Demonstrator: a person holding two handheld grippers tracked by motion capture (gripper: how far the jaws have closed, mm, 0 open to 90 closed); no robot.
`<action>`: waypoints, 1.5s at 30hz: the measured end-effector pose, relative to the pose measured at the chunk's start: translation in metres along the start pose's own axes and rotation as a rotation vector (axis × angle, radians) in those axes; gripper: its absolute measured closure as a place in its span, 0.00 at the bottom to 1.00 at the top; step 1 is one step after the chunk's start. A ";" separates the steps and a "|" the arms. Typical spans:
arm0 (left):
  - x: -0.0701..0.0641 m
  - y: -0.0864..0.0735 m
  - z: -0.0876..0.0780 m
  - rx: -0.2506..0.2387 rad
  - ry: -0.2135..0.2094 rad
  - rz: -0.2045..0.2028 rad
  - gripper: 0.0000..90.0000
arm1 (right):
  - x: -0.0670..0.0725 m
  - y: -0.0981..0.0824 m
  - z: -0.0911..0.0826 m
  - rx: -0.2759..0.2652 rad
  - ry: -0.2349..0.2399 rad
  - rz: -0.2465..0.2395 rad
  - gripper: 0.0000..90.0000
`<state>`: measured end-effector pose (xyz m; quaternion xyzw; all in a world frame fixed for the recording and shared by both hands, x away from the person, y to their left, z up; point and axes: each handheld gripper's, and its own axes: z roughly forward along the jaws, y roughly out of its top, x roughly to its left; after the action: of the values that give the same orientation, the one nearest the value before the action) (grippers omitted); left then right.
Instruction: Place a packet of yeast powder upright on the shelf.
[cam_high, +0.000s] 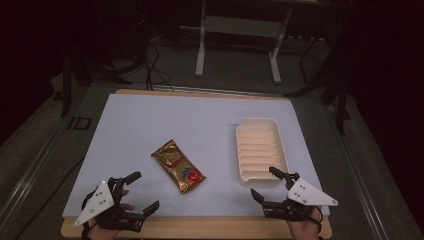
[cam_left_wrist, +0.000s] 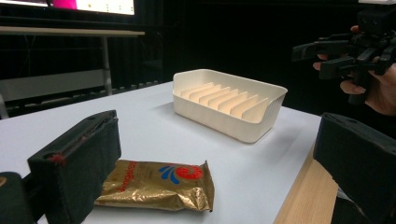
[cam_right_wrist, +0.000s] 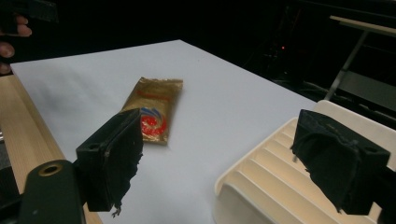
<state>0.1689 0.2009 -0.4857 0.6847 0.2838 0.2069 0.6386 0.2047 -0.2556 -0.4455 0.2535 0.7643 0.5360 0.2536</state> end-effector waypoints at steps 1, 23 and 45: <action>0.000 0.000 0.000 0.000 0.003 0.003 0.01 | 0.000 0.000 0.000 0.000 -0.001 0.003 0.18; -0.009 0.018 0.003 0.058 -0.063 -0.083 0.01 | 0.004 0.000 0.004 0.032 0.058 0.002 0.12; 0.010 0.041 0.020 0.078 -0.076 -0.045 0.01 | 0.016 0.010 0.002 -0.021 0.095 -0.016 0.12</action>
<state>0.1944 0.1915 -0.4478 0.7100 0.2829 0.1551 0.6260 0.1955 -0.2407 -0.4386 0.2191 0.7717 0.5534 0.2241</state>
